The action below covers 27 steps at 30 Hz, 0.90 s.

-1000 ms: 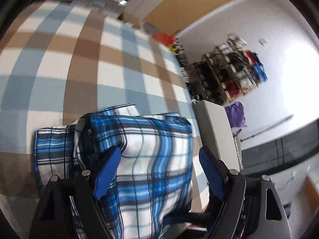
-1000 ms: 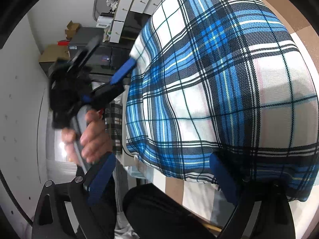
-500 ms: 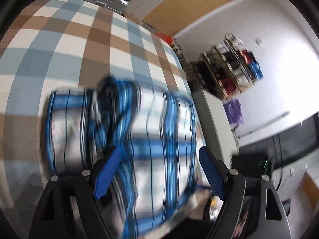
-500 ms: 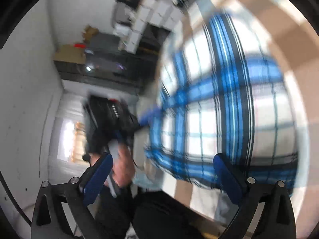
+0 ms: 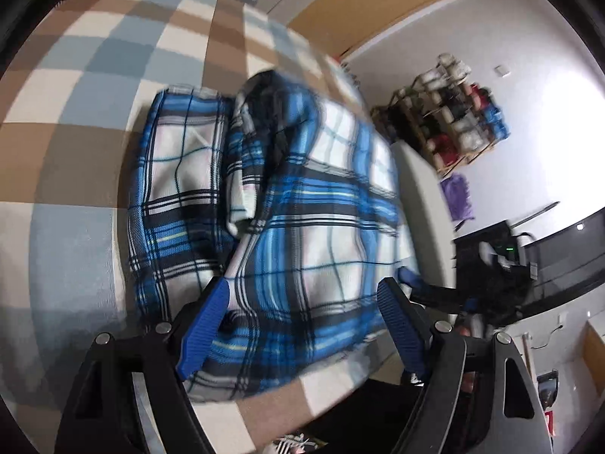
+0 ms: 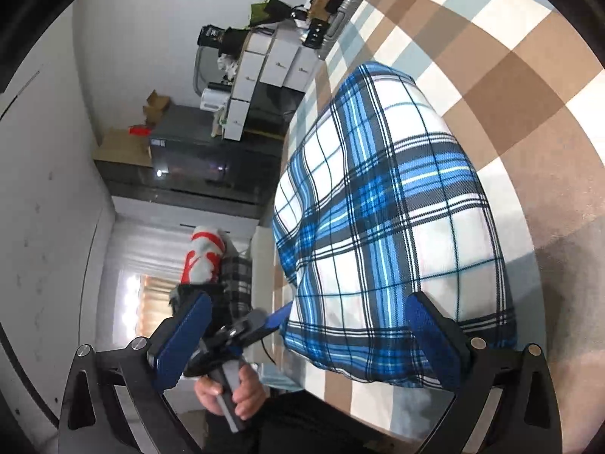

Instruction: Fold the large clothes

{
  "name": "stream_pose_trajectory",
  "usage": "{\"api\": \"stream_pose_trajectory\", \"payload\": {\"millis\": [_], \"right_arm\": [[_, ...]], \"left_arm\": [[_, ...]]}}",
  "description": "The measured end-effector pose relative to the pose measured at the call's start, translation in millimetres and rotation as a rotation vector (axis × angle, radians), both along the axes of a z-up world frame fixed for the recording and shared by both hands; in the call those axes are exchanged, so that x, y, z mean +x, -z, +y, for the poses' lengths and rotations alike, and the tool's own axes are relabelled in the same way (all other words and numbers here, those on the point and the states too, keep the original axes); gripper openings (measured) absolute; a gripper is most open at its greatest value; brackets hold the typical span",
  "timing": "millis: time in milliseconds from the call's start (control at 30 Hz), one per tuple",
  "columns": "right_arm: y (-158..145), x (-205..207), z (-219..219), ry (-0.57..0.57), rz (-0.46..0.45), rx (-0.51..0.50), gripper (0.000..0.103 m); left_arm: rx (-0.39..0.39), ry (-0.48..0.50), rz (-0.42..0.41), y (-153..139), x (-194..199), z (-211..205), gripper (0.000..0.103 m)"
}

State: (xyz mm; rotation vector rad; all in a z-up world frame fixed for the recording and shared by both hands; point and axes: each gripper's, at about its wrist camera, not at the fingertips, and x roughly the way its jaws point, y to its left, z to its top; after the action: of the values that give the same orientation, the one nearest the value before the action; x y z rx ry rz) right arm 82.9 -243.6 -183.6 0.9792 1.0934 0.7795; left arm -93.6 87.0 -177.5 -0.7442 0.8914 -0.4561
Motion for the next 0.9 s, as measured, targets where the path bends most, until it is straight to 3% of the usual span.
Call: {"api": "stream_pose_trajectory", "payload": {"millis": [67, 200, 267, 367, 433, 533, 633, 700, 800, 900], "right_arm": [[-6, -2, -1, 0.012, -0.022, -0.022, 0.103], [-20, -5, 13, 0.005, -0.102, -0.193, 0.103], [-20, -6, 23, -0.025, -0.113, -0.226, 0.103], [-16, -7, 29, -0.046, -0.100, -0.231, 0.103], [-14, -6, 27, -0.040, -0.097, -0.230, 0.103], [-8, -4, 22, -0.034, -0.071, -0.198, 0.103], [10, 0, 19, -0.049, 0.009, -0.137, 0.103], [22, 2, 23, -0.084, 0.044, -0.137, 0.103], [18, 0, 30, -0.103, 0.006, -0.197, 0.103], [11, -3, 33, -0.109, -0.006, -0.245, 0.103]], "left_arm": [[0.059, -0.001, 0.039, 2, -5, -1, 0.077], [0.103, 0.012, 0.133, 31, 3, -1, 0.076], [0.133, 0.016, 0.115, 28, 4, 0, 0.077], [0.134, -0.013, 0.108, 19, -2, 2, 0.077], [0.111, -0.036, 0.038, 4, -11, 6, 0.077], [0.147, -0.047, -0.034, -8, -20, 4, 0.077], [0.194, -0.005, 0.050, 7, -10, -7, 0.077], [0.281, 0.021, 0.104, 21, -3, -18, 0.076], [0.404, 0.038, 0.074, 19, -2, -33, 0.077], [0.467, 0.032, 0.072, 18, -2, -43, 0.077]]}}
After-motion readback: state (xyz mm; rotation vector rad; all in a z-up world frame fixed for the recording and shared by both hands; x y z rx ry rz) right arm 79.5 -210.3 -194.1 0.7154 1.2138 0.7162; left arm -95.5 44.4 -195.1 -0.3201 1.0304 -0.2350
